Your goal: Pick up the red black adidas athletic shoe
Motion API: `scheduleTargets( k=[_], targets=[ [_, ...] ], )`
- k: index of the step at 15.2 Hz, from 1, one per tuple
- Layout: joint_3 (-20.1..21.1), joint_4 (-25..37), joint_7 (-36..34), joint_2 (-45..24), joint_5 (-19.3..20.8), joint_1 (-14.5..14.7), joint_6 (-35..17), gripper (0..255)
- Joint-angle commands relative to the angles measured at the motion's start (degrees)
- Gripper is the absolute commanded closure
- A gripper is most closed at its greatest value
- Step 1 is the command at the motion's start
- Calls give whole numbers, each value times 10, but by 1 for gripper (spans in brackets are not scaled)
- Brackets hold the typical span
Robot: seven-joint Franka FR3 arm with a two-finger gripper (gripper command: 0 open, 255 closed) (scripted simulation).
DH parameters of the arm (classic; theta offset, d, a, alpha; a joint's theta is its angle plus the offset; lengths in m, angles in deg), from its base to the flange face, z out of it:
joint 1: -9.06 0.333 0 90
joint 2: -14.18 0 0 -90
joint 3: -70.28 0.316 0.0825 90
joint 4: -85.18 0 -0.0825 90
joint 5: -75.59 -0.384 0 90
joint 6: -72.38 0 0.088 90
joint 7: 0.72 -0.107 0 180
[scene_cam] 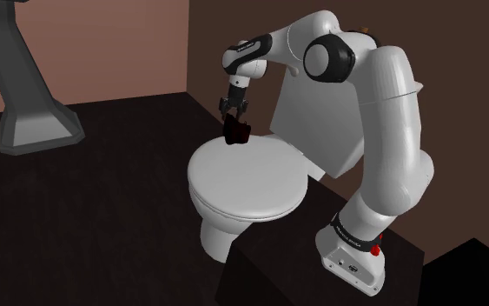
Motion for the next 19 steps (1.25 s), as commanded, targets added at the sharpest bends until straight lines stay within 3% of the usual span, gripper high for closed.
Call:
scheduleTargets(
  k=[1,19],
  targets=[
    [0,-1,0,0,0,0,0,255],
    [-7,37,-17,50,14,1,86,255]
  ],
)
